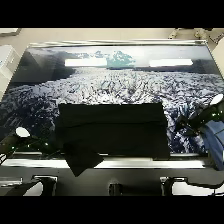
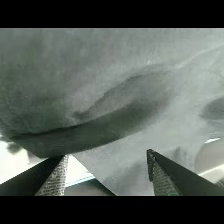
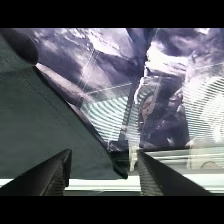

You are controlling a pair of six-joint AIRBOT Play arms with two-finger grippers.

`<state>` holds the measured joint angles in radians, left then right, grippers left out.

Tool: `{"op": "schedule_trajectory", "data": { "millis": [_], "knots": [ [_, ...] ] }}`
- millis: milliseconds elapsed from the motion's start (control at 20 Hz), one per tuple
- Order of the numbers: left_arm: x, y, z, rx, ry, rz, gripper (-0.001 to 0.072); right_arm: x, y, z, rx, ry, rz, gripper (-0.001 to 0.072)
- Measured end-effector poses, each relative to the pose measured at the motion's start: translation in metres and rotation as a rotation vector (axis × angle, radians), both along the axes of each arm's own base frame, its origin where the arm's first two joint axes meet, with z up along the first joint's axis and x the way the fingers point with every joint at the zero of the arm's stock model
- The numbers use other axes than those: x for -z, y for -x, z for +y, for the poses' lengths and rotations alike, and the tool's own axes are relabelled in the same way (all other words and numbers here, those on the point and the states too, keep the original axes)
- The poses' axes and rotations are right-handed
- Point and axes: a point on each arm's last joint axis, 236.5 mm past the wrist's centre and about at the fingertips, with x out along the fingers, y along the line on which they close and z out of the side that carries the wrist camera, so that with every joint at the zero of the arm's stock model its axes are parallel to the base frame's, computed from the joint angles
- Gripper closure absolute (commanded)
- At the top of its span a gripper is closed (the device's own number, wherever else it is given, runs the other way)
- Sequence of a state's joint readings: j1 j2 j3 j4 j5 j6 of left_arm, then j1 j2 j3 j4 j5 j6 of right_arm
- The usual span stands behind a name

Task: Fold the clothes and pants, and hang the long-sleeved shirts on hangers.

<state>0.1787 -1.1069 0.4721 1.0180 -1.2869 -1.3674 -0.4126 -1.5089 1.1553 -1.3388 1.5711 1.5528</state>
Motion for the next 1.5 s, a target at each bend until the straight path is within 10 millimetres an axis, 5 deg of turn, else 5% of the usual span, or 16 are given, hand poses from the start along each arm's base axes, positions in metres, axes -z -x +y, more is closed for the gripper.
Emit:
{"op": "schedule_trajectory", "data": {
  "millis": [350,550,650,750,800,1150,1500],
  "knots": [
    [0.0,0.004,0.009,0.053,-0.044,0.008,0.0187,-0.001,0.004,0.002,-0.008,-0.009,0.012,0.0216],
    [0.004,0.007,-0.009,-0.011,0.017,0.021,0.019,-0.001,0.005,0.002,-0.01,-0.013,0.02,0.0215],
    [0.008,0.008,-0.015,-0.021,0.029,0.017,0.0318,-0.002,0.006,0.003,-0.011,-0.016,0.024,0.0214],
    [0.013,0.005,-0.016,-0.025,0.016,-0.002,0.0611,-0.002,0.009,0.004,-0.012,-0.02,0.033,0.0212],
    [0.016,0.002,-0.015,-0.03,0.004,-0.016,0.0681,-0.001,0.012,0.005,-0.013,-0.024,0.041,0.0208],
    [0.016,-0.001,-0.019,-0.012,0.008,-0.049,0.0681,0.026,0.06,0.035,-0.029,-0.094,0.09,0.0151],
    [0.014,-0.003,-0.018,-0.005,0.006,-0.072,0.0681,0.044,0.08,0.064,0.003,-0.181,0.092,0.0158]
  ]
}}
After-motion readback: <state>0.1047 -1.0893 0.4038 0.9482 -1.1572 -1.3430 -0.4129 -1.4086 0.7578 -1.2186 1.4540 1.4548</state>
